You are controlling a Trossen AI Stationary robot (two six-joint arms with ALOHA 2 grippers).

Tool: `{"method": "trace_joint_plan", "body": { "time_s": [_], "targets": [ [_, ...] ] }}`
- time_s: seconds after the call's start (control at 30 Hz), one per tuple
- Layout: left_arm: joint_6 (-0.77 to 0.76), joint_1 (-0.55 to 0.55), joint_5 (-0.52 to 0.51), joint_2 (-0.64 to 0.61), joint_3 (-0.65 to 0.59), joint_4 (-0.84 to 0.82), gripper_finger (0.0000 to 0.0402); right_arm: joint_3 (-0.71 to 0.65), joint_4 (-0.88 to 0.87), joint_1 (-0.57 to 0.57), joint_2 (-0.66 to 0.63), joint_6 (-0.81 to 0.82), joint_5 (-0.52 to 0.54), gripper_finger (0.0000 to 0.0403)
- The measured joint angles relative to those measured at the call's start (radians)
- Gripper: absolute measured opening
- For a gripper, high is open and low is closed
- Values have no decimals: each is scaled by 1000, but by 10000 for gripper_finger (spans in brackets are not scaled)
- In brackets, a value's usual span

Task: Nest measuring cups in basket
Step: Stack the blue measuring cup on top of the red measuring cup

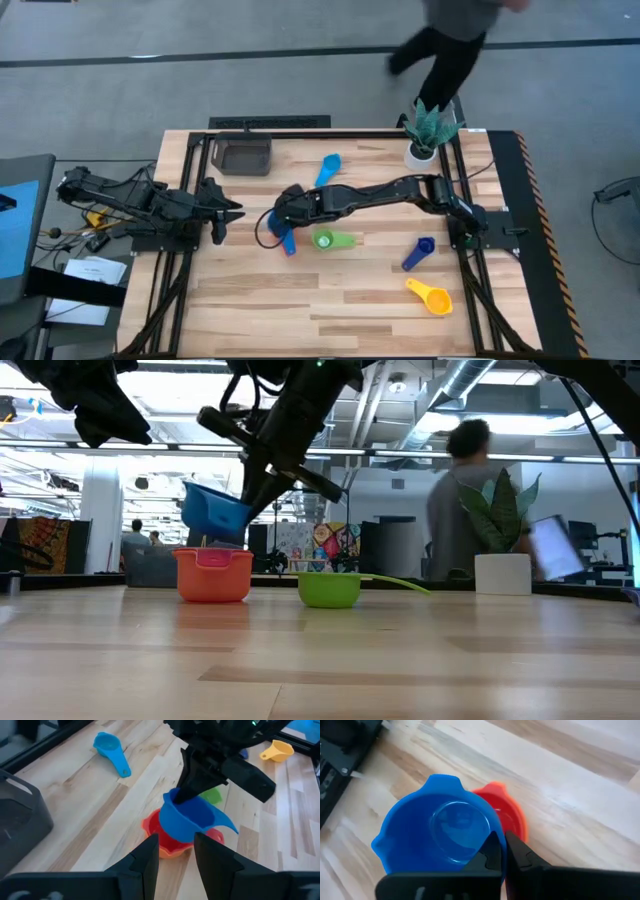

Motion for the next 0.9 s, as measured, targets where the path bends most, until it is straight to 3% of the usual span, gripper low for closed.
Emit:
{"method": "trace_joint_plan", "body": {
  "time_s": [0.57,0.9],
  "targets": [
    [-10,0,-23,0,0,1,112,0,-11,-20,0,-49,-23,8],
    [-12,0,-51,0,0,2,112,0,-27,-36,0,1,-56,11]
  ]
}}
